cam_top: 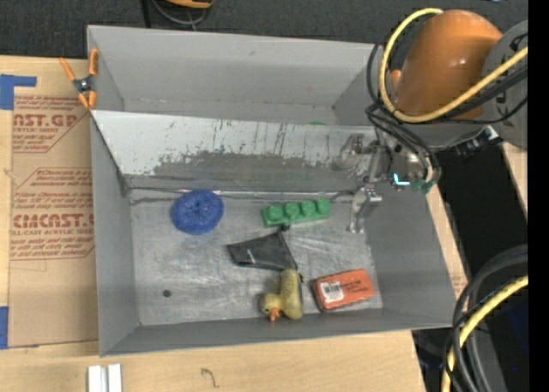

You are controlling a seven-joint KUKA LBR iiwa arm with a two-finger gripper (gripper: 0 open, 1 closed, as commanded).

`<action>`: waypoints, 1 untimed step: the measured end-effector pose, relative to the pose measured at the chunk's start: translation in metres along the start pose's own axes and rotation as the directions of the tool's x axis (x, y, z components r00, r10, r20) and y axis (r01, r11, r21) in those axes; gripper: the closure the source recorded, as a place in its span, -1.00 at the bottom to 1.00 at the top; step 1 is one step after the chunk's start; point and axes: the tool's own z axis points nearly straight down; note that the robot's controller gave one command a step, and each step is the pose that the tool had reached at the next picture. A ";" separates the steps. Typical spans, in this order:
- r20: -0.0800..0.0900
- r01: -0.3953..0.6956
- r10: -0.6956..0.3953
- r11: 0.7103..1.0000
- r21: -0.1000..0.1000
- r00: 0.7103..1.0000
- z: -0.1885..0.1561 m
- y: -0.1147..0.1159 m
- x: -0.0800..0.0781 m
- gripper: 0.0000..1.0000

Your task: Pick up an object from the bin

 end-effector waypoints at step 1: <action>0.008 0.001 -0.001 1.000 0.001 1.000 -0.004 0.000 -0.002 -1.00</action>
Offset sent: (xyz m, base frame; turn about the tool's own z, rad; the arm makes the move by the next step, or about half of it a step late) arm -0.0168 0.0484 -0.1190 -0.2220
